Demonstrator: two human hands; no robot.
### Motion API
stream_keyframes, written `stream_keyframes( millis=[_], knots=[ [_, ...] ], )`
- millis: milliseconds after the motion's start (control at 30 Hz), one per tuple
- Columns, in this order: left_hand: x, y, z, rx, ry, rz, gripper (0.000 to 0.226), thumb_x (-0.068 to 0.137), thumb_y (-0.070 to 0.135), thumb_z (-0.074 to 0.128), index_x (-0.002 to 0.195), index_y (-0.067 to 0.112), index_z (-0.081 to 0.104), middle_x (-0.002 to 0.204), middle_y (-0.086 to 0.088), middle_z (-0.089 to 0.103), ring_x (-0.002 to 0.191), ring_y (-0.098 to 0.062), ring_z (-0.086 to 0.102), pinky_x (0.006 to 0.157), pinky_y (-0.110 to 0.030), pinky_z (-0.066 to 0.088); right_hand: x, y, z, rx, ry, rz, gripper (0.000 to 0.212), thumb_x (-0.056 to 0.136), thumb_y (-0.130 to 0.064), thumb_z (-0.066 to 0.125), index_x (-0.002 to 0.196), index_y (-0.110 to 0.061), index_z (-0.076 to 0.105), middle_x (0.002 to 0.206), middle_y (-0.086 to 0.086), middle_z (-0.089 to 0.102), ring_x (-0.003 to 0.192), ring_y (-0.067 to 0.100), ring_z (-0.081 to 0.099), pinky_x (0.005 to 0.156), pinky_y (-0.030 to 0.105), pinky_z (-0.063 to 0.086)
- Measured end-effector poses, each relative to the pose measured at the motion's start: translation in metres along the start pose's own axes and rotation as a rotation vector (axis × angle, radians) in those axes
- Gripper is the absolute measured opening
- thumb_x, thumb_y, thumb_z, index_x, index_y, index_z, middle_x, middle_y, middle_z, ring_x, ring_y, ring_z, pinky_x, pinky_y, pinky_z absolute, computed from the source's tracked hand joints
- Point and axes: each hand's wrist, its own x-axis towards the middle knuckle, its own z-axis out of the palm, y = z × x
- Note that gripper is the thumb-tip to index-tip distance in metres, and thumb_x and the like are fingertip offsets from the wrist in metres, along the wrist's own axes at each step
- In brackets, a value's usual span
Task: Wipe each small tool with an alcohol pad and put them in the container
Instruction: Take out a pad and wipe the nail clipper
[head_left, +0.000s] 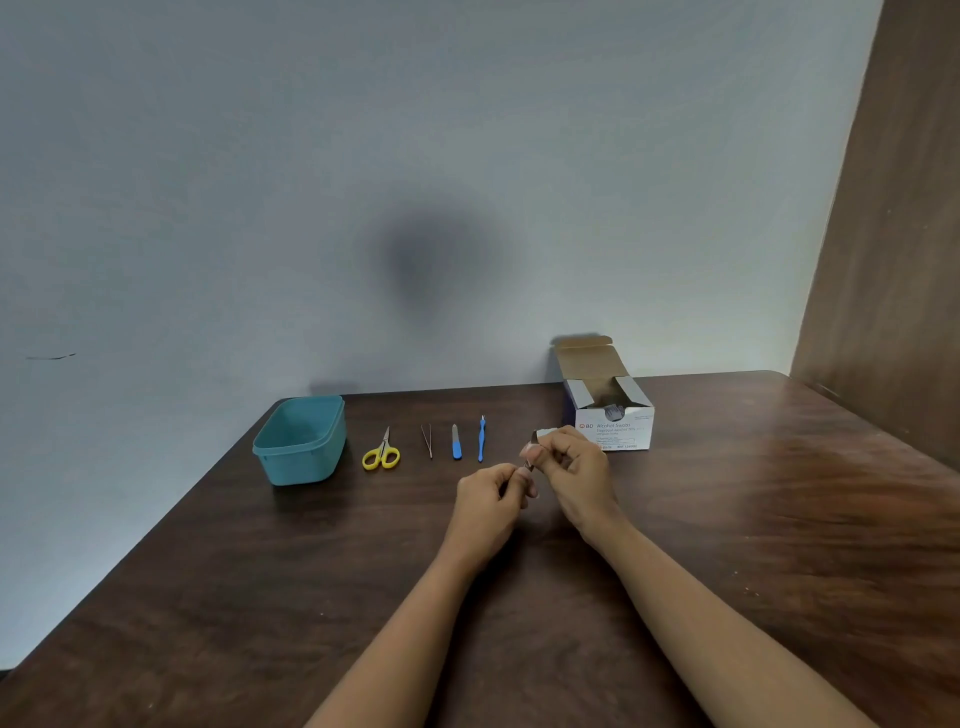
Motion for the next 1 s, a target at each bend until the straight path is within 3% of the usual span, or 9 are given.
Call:
stream_keyframes(
  millis=[133,300,400,700,833,1000],
  knots=[
    [0.0007,0.0006,0.0002,0.008,0.013,-0.004,0.03,0.098,0.024,0.05,0.074,0.02,0.067,0.07,0.004,0.064,0.063,0.006,0.056,0.061,-0.006,0.042,0.0007,0.0013,0.0009,0.01,0.023,0.02,0.013,0.081,-0.005,0.072,0.074,-0.016,0.07,0.074,-0.003,0.055,0.067,-0.002,0.051,0.063,0.008,0.039],
    [0.0003,0.0022,0.0001,-0.022,0.026,-0.019,0.029,0.097,0.021,0.051,0.075,0.016,0.068,0.068,0.006,0.063,0.061,0.006,0.055,0.06,-0.006,0.041,0.0015,0.0043,0.0003,0.149,0.077,0.098,0.013,0.071,-0.007,0.081,0.069,-0.015,0.071,0.076,0.006,0.061,0.068,0.012,0.053,0.064,0.023,0.046],
    [-0.0006,0.0046,0.0,-0.03,0.014,-0.014,0.029,0.097,0.022,0.051,0.074,0.017,0.068,0.07,0.004,0.065,0.061,0.006,0.056,0.059,-0.006,0.042,0.0008,0.0021,-0.0003,0.188,0.088,0.113,0.01,0.073,-0.01,0.08,0.069,-0.01,0.071,0.074,0.009,0.063,0.067,0.011,0.054,0.063,0.022,0.046],
    [-0.0002,0.0072,0.0004,0.003,0.008,-0.044,0.028,0.095,0.02,0.053,0.072,0.02,0.069,0.067,0.004,0.064,0.058,0.005,0.055,0.058,-0.008,0.042,0.0025,0.0022,-0.0012,0.139,0.014,0.072,0.014,0.085,-0.007,0.067,0.079,-0.017,0.074,0.083,0.001,0.063,0.081,0.006,0.059,0.073,0.018,0.048],
    [0.0005,0.0066,0.0004,0.012,0.006,-0.056,0.029,0.096,0.023,0.053,0.072,0.02,0.07,0.067,0.004,0.065,0.058,0.005,0.055,0.057,-0.007,0.042,0.0022,0.0014,-0.0012,0.231,0.029,0.121,0.021,0.082,-0.005,0.071,0.07,-0.022,0.072,0.084,0.006,0.064,0.081,0.017,0.06,0.075,0.026,0.049],
    [0.0002,0.0069,0.0007,0.016,0.001,-0.066,0.029,0.096,0.026,0.053,0.075,0.017,0.07,0.069,0.002,0.066,0.061,0.0,0.056,0.057,-0.006,0.042,0.0007,-0.0015,-0.0021,0.343,0.076,0.16,0.021,0.075,-0.001,0.076,0.068,-0.02,0.073,0.078,0.009,0.069,0.075,0.016,0.061,0.072,0.032,0.052]
  ],
)
